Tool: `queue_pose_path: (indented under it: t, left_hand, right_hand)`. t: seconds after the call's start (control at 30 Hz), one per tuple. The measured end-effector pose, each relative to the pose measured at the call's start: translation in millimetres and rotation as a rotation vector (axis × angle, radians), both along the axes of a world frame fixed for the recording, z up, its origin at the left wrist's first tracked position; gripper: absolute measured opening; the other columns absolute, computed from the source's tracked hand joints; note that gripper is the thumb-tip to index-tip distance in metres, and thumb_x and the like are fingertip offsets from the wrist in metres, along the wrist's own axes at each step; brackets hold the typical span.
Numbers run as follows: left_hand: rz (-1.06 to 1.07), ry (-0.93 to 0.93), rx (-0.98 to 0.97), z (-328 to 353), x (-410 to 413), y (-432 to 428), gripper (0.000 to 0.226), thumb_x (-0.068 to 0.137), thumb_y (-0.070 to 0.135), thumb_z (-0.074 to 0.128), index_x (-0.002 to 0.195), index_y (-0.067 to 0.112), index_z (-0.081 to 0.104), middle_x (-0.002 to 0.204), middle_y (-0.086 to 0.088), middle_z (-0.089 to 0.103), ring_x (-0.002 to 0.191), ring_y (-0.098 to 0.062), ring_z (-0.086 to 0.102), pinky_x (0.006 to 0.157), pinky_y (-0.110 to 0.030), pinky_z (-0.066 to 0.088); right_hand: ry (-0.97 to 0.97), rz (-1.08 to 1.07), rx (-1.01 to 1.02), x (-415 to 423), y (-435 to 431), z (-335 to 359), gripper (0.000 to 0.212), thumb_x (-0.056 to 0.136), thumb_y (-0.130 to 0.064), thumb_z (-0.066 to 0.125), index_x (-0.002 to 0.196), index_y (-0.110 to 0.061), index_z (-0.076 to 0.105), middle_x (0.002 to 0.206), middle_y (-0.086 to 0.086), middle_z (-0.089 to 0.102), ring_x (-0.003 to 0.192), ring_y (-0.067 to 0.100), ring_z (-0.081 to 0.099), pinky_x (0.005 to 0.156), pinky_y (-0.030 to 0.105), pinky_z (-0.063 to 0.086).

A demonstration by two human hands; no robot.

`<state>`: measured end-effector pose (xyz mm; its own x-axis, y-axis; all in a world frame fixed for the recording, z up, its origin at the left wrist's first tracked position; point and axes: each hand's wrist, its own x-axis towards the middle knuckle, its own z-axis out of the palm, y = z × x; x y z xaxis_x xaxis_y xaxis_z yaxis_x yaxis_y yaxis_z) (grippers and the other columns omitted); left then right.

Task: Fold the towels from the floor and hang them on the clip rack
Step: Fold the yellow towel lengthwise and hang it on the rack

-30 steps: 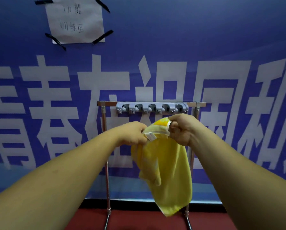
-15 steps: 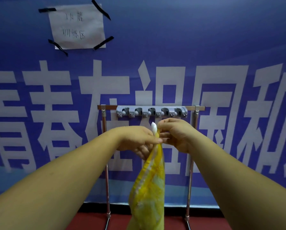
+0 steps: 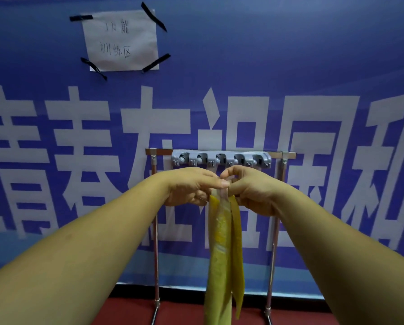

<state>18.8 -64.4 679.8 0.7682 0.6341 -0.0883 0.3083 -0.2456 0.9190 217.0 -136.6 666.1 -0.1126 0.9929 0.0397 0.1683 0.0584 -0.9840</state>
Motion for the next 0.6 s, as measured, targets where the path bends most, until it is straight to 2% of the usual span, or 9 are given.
queue_pose_path:
  t: [0.07, 0.13, 0.23, 0.4, 0.5, 0.6]
  left_hand:
    - [0.013, 0.03, 0.021, -0.2, -1.2, 1.2, 0.056, 0.095, 0.037, 0.08, 0.133, -0.001, 0.065, 0.097, -0.013, 0.066, 0.079, -0.017, 0.059, 0.088, -0.034, 0.055]
    - [0.031, 0.037, 0.035, -1.7, -2.6, 2.1, 0.046, 0.096, 0.026, 0.079, 0.131, -0.002, 0.067, 0.11, -0.018, 0.074, 0.099, -0.023, 0.071, 0.1, -0.041, 0.058]
    - [0.052, 0.002, 0.034, -1.4, -2.4, -0.9, 0.038, 0.097, 0.015, 0.077, 0.129, -0.002, 0.066, 0.112, -0.013, 0.078, 0.103, -0.024, 0.076, 0.093, -0.037, 0.061]
    - [0.108, -0.094, 0.071, 2.7, 4.1, -8.1, 0.022, 0.1, 0.01, 0.072, 0.12, 0.003, 0.068, 0.122, -0.027, 0.073, 0.096, -0.027, 0.077, 0.077, -0.034, 0.063]
    - [0.151, -0.105, 0.115, 4.4, 5.1, -7.1, 0.023, 0.1, 0.01, 0.072, 0.121, 0.0, 0.069, 0.121, -0.027, 0.073, 0.097, -0.027, 0.077, 0.081, -0.037, 0.065]
    - [0.194, -0.137, 0.141, 5.0, 2.5, -4.6, 0.013, 0.098, 0.012, 0.074, 0.11, 0.007, 0.071, 0.107, -0.02, 0.076, 0.099, -0.028, 0.076, 0.086, -0.039, 0.064]
  right_hand:
    - [-0.066, -0.021, -0.01, 2.3, 0.6, 1.3, 0.053, 0.085, 0.013, 0.07, 0.131, -0.008, 0.054, 0.096, 0.019, 0.066, 0.078, 0.026, 0.064, 0.066, 0.032, 0.053]
    - [-0.11, -0.042, -0.01, 3.5, -0.1, 2.5, 0.056, 0.083, 0.012, 0.072, 0.131, -0.011, 0.055, 0.099, 0.021, 0.063, 0.078, 0.027, 0.06, 0.064, 0.032, 0.051]
    - [-0.148, -0.051, 0.005, 5.4, -2.6, 4.4, 0.051, 0.085, 0.012, 0.074, 0.129, -0.007, 0.058, 0.098, 0.019, 0.065, 0.075, 0.024, 0.065, 0.065, 0.031, 0.057]
    - [-0.164, -0.021, 0.031, 3.7, -5.1, -3.8, 0.031, 0.09, -0.003, 0.078, 0.119, -0.003, 0.065, 0.1, 0.015, 0.075, 0.092, 0.029, 0.074, 0.093, 0.046, 0.06]
    - [-0.126, 0.003, 0.033, 2.9, -5.9, -10.8, 0.024, 0.093, -0.009, 0.078, 0.114, -0.004, 0.067, 0.103, 0.016, 0.078, 0.096, 0.029, 0.074, 0.1, 0.048, 0.057]
    - [-0.174, 0.021, 0.034, 1.1, -2.4, -18.6, 0.027, 0.096, -0.011, 0.075, 0.121, -0.002, 0.07, 0.113, 0.016, 0.079, 0.104, 0.031, 0.076, 0.098, 0.043, 0.059]
